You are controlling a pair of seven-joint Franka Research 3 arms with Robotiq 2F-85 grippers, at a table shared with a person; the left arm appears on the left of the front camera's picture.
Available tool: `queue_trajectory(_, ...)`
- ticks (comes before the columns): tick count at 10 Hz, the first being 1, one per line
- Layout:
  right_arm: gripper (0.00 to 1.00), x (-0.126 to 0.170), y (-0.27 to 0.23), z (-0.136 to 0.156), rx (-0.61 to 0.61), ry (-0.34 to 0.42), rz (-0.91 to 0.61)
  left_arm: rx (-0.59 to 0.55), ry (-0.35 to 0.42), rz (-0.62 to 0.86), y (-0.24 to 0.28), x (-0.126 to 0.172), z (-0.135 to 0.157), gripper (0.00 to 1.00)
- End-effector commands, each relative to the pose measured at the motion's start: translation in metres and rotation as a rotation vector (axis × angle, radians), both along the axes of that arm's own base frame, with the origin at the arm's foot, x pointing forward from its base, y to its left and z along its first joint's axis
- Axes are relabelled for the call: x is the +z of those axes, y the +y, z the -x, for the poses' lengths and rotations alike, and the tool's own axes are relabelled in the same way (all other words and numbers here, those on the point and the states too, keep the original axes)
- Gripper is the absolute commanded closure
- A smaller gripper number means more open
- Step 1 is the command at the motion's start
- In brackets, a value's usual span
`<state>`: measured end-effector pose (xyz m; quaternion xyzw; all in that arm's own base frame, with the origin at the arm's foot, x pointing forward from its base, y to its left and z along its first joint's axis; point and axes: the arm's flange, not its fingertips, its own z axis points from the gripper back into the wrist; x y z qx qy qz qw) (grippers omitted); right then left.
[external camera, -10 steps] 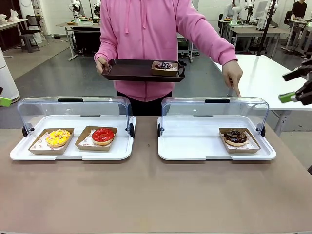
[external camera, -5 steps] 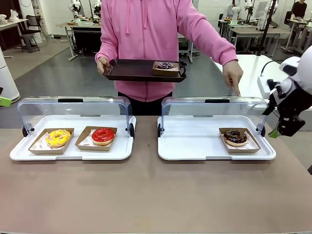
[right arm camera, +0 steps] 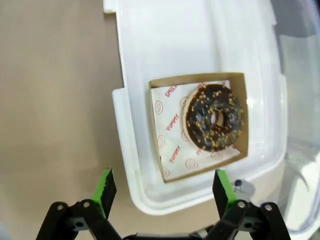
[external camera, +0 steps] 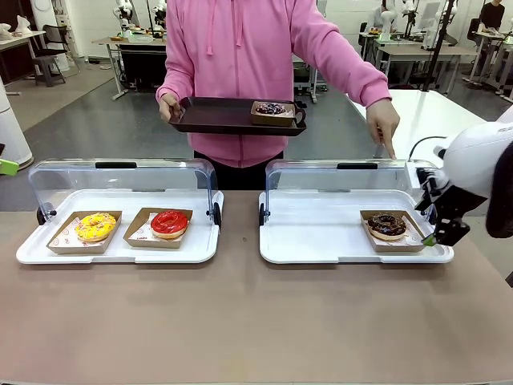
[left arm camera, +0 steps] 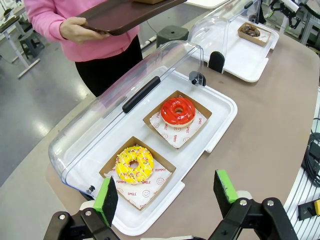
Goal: Provide the desired donut to the person.
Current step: Pick up and lift the Paper togo box containing the Donut pointed at by the person.
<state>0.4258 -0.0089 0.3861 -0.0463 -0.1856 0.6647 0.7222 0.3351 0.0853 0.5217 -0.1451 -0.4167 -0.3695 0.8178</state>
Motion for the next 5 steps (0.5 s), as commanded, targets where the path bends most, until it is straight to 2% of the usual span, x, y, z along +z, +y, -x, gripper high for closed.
queue_trajectory(1,0.00,-0.023,-0.001,-0.024,0.047,0.021,-0.052,-0.002,0.001,0.012,0.000,0.000,0.000,0.00)
queue_trajectory(5,0.00,-0.031,-0.013,-0.041,0.082,0.102,-0.011,-0.002,0.001,0.012,0.000,0.000,0.000,0.00)
